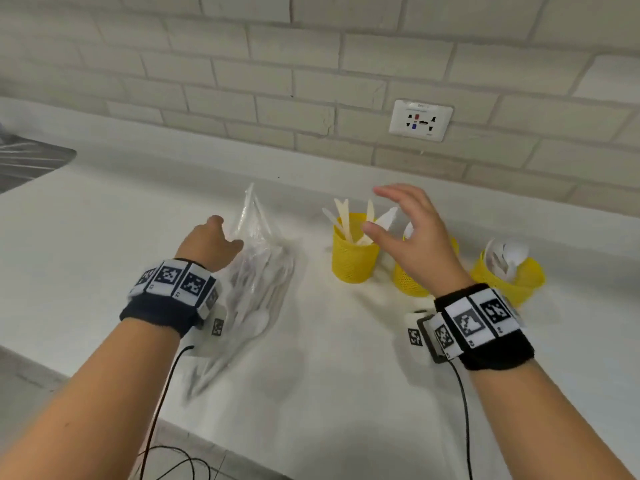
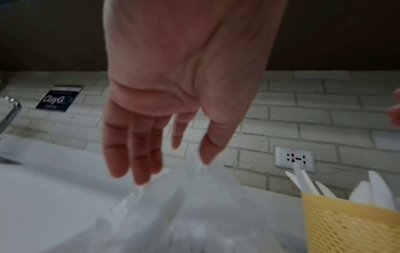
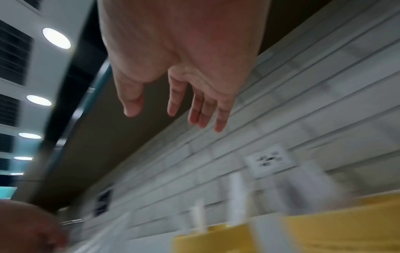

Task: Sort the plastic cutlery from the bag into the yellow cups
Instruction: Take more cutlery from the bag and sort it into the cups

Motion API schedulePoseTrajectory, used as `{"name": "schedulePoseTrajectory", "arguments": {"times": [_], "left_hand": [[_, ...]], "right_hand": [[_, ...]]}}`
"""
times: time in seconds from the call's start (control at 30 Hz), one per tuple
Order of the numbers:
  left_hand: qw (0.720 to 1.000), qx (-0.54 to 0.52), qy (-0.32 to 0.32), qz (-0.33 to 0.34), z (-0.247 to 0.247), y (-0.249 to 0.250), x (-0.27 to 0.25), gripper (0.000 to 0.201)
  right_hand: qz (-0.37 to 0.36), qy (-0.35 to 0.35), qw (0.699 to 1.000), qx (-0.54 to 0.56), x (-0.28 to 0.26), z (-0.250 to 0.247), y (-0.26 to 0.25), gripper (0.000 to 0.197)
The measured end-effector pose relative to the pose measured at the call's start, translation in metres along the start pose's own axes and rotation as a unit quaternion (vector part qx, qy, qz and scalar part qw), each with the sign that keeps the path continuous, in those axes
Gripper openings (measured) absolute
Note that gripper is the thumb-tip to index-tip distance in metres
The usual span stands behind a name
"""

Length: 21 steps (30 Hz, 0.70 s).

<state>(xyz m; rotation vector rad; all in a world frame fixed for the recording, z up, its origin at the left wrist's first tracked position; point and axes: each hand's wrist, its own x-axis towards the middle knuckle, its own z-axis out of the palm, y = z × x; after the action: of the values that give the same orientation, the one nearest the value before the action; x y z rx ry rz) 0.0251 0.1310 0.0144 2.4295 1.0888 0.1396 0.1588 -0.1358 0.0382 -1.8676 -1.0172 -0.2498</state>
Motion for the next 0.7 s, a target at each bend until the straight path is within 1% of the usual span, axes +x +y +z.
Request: {"name": "schedulePoseTrajectory", "arguments": {"times": [0.03, 0.07, 0.13, 0.2, 0.3, 0.37, 0.4, 0.43, 0.5, 0.57, 0.6, 0.67, 0.7], "left_hand": [[0.999, 0.020, -0.037, -0.010, 0.002, 0.002, -0.004, 0.067], [0.996, 0.046, -0.070, -0.012, 0.006, 0.003, -0.007, 0.070], [0.991, 0.085, -0.098, 0.014, 0.013, 0.003, -0.010, 0.055], [0.989, 0.094, -0.098, 0.055, 0.008, 0.006, -0.013, 0.043], [0.982, 0.099, -0.106, 0.125, -0.014, 0.015, -0.022, 0.034], [0.972, 0.098, -0.126, 0.172, -0.028, 0.025, -0.030, 0.027], [0.967, 0.095, -0.139, 0.189, -0.032, 0.031, -0.035, 0.025], [0.963, 0.087, -0.152, 0.205, -0.035, 0.037, -0.042, 0.023], [0.958, 0.059, -0.165, 0.229, -0.036, 0.051, -0.053, 0.019], [0.952, 0.036, -0.167, 0.255, -0.031, 0.065, -0.061, 0.020], [0.947, 0.026, -0.168, 0.272, -0.026, 0.072, -0.064, 0.020], [0.934, -0.006, -0.184, 0.306, -0.013, 0.087, -0.070, 0.020], [0.926, -0.020, -0.195, 0.322, -0.004, 0.094, -0.073, 0.025]], "right_hand": [[-0.015, -0.031, 0.999, 0.008, 0.003, 0.015, -0.010, 0.043], [-0.030, -0.060, 0.998, 0.010, 0.006, 0.029, -0.017, 0.041], [-0.045, -0.122, 0.992, -0.007, 0.007, 0.051, -0.025, 0.044], [-0.039, -0.177, 0.982, -0.045, 0.008, 0.063, -0.027, 0.052], [-0.052, -0.211, 0.967, -0.129, 0.010, 0.068, -0.030, 0.069], [-0.072, -0.219, 0.958, -0.172, 0.009, 0.068, -0.034, 0.074], [-0.080, -0.217, 0.956, -0.179, 0.008, 0.067, -0.037, 0.072], [-0.079, -0.212, 0.958, -0.177, 0.006, 0.064, -0.039, 0.065], [-0.055, -0.187, 0.967, -0.163, 0.000, 0.056, -0.042, 0.043], [-0.018, -0.163, 0.976, -0.142, -0.008, 0.042, -0.045, 0.024], [0.005, -0.156, 0.980, -0.123, -0.014, 0.032, -0.044, 0.019], [0.055, -0.149, 0.983, -0.089, -0.026, 0.007, -0.040, 0.014], [0.076, -0.147, 0.983, -0.081, -0.032, -0.006, -0.038, 0.014]]}}
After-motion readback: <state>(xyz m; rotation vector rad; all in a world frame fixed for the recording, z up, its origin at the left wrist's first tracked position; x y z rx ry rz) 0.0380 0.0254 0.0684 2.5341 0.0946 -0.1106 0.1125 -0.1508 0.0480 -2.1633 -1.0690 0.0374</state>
